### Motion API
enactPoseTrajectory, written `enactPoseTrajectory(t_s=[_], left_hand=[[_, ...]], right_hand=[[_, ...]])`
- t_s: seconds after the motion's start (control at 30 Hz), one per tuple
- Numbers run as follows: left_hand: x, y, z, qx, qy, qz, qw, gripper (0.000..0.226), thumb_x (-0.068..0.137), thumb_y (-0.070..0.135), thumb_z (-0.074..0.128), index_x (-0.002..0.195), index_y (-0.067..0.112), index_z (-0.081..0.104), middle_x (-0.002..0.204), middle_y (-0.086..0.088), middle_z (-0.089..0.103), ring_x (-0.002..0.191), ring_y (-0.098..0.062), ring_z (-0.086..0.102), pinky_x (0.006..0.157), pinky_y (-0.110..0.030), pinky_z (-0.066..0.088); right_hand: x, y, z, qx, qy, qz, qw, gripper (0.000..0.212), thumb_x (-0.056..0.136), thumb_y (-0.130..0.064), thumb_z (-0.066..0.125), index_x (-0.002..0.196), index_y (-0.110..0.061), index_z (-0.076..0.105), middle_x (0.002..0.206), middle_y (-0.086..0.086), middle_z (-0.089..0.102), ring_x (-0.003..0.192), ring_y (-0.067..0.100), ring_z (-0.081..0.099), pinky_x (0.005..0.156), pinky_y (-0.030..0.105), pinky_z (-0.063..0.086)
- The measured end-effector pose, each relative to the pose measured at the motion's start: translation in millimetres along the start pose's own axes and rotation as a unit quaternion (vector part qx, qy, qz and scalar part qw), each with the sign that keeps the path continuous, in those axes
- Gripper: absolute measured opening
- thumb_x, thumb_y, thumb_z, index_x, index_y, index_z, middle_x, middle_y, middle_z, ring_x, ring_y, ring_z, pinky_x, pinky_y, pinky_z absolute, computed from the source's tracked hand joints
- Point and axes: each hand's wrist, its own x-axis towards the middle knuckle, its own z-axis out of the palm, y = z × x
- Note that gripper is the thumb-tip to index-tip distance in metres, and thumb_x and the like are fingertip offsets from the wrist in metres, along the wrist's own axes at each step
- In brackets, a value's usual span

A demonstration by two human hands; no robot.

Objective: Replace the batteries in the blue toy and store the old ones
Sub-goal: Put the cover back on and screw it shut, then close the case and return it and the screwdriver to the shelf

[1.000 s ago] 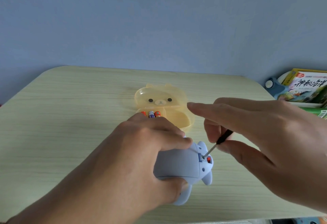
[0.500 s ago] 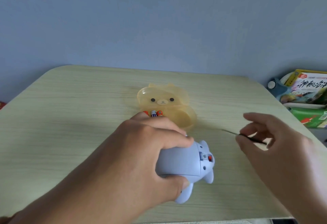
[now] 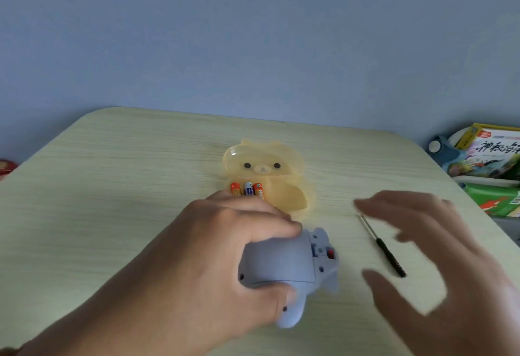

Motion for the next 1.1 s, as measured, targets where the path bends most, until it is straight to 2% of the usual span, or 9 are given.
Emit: enactPoseTrajectory(t_s=[0.1, 0.27, 0.37, 0.47, 0.53, 0.6, 0.73, 0.9, 1.1], left_hand=[[-1, -1, -5, -0.039, -0.017, -0.021, 0.999, 0.067, 0.051, 0.061, 0.073, 0.115, 0.061, 0.057, 0.116, 0.045, 0.057, 0.108, 0.018, 0.057, 0.086, -0.019, 0.056], [-11, -8, -23, -0.158, -0.004, -0.034, 0.987, 0.059, 0.058, 0.057, 0.073, 0.115, 0.062, 0.059, 0.115, 0.035, 0.066, 0.098, 0.007, 0.069, 0.081, -0.027, 0.060], [-14, -13, -43, -0.201, 0.021, -0.002, 0.979, 0.064, 0.060, 0.067, 0.076, 0.120, 0.055, 0.060, 0.130, 0.022, 0.064, 0.097, -0.011, 0.074, 0.072, -0.027, 0.060], [-11, -16, -58, -0.214, 0.053, -0.052, 0.974, 0.078, 0.066, 0.036, 0.087, 0.136, 0.042, 0.054, 0.137, 0.004, 0.061, 0.092, -0.019, 0.069, 0.065, -0.032, 0.058], [-12, -28, -58, -0.137, 0.066, 0.000, 0.988, 0.075, 0.068, 0.028, 0.087, 0.133, 0.046, 0.054, 0.132, 0.006, 0.062, 0.095, -0.017, 0.071, 0.073, -0.035, 0.062], [-22, -43, -65, -0.129, 0.075, -0.027, 0.989, 0.069, 0.066, 0.031, 0.083, 0.127, 0.052, 0.057, 0.124, 0.009, 0.068, 0.097, -0.016, 0.074, 0.081, -0.034, 0.061], [-33, -68, -83, -0.236, 0.043, -0.097, 0.966, 0.069, 0.061, 0.038, 0.086, 0.124, 0.051, 0.059, 0.107, 0.001, 0.078, 0.097, -0.019, 0.076, 0.088, -0.039, 0.060], [-37, -100, -107, -0.149, 0.066, -0.141, 0.976, 0.067, 0.059, 0.049, 0.086, 0.122, 0.048, 0.062, 0.124, 0.019, 0.069, 0.116, -0.004, 0.065, 0.099, -0.036, 0.050], [-37, -129, -102, -0.174, 0.065, -0.182, 0.966, 0.059, 0.071, 0.022, 0.088, 0.122, 0.042, 0.064, 0.125, 0.013, 0.069, 0.115, -0.007, 0.066, 0.099, -0.041, 0.052]], right_hand=[[1, -17, 4, 0.055, -0.077, -0.126, 0.988, 0.049, 0.073, -0.029, 0.080, 0.120, -0.031, 0.068, 0.135, -0.009, 0.058, 0.118, 0.015, 0.060, 0.093, 0.022, 0.048], [20, -37, 11, 0.155, -0.055, -0.109, 0.980, 0.031, 0.078, -0.047, 0.073, 0.104, -0.030, 0.076, 0.113, -0.016, 0.071, 0.101, -0.003, 0.068, 0.083, 0.006, 0.048], [36, -54, 12, 0.329, -0.090, 0.020, 0.940, 0.035, 0.071, -0.060, 0.071, 0.098, -0.039, 0.077, 0.087, -0.012, 0.078, 0.077, 0.002, 0.073, 0.069, 0.008, 0.054], [58, -65, 22, 0.422, -0.145, 0.136, 0.885, 0.045, 0.072, -0.067, 0.061, 0.099, -0.033, 0.073, 0.074, 0.004, 0.078, 0.068, 0.022, 0.075, 0.071, 0.031, 0.060], [70, -76, 29, 0.448, -0.154, 0.155, 0.867, 0.042, 0.083, -0.065, 0.060, 0.098, -0.028, 0.072, 0.071, 0.010, 0.077, 0.063, 0.027, 0.073, 0.068, 0.036, 0.059], [76, -86, 36, 0.432, -0.174, 0.130, 0.875, 0.037, 0.079, -0.065, 0.066, 0.104, -0.038, 0.068, 0.078, 0.001, 0.078, 0.066, 0.016, 0.072, 0.068, 0.028, 0.060], [86, -93, 47, 0.250, -0.188, 0.023, 0.950, 0.061, 0.057, -0.046, 0.087, 0.110, -0.047, 0.059, 0.099, -0.021, 0.065, 0.076, 0.002, 0.062, 0.065, 0.010, 0.050], [120, -111, 78, 0.043, -0.165, -0.130, 0.977, 0.056, 0.069, -0.067, 0.068, 0.117, -0.038, 0.059, 0.106, -0.020, 0.060, 0.097, 0.007, 0.051, 0.079, 0.024, 0.046], [141, -118, 109, 0.022, -0.205, -0.135, 0.969, 0.067, 0.065, -0.070, 0.070, 0.121, -0.036, 0.058, 0.112, -0.017, 0.059, 0.104, 0.012, 0.047, 0.094, 0.034, 0.043]])
